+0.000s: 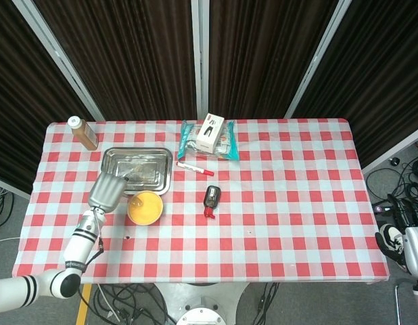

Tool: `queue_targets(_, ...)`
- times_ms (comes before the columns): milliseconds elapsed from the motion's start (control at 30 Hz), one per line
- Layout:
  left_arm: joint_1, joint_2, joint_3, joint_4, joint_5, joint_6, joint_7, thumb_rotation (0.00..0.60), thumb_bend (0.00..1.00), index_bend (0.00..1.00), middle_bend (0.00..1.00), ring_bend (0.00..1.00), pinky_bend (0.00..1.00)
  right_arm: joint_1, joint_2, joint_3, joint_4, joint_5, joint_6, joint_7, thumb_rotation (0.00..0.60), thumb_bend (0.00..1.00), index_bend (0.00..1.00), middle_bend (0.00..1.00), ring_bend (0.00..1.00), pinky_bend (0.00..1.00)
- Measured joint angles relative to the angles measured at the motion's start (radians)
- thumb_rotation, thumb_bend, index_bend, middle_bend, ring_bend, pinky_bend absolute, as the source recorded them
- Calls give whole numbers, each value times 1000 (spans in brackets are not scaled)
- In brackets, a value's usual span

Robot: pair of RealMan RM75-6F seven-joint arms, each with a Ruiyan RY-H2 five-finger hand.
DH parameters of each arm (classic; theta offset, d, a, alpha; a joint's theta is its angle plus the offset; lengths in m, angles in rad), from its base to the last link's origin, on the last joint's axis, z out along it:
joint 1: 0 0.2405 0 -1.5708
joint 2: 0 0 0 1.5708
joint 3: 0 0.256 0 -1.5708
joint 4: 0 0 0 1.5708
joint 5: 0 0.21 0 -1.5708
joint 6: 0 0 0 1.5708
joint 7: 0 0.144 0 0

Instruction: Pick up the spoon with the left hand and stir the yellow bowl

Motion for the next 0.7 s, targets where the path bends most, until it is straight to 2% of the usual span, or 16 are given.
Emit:
queue_targets(133, -18, -39, 6, 3, -21, 53, 131, 600, 387, 664, 896, 928, 1000, 1, 0, 1, 1, 2, -3, 2, 600, 293, 67, 368, 115, 217)
queue_targets(333, -34, -95, 23, 16, -46, 94, 244, 600, 388, 664, 897, 929, 1000, 4, -4, 0, 4, 3, -10, 5, 600, 292, 67, 371, 114, 217)
queue_targets(533, -42, -141, 47, 31, -54, 100, 292, 600, 390, 664, 897, 929, 1000, 4, -5, 0, 6, 4, -12, 6, 600, 291, 67, 373, 117, 217)
queue_targets(700, -43, -141, 42, 17, -67, 80, 267, 600, 390, 666, 897, 929, 1000, 1, -5, 0, 6, 5, -9, 6, 600, 292, 67, 375, 123, 217)
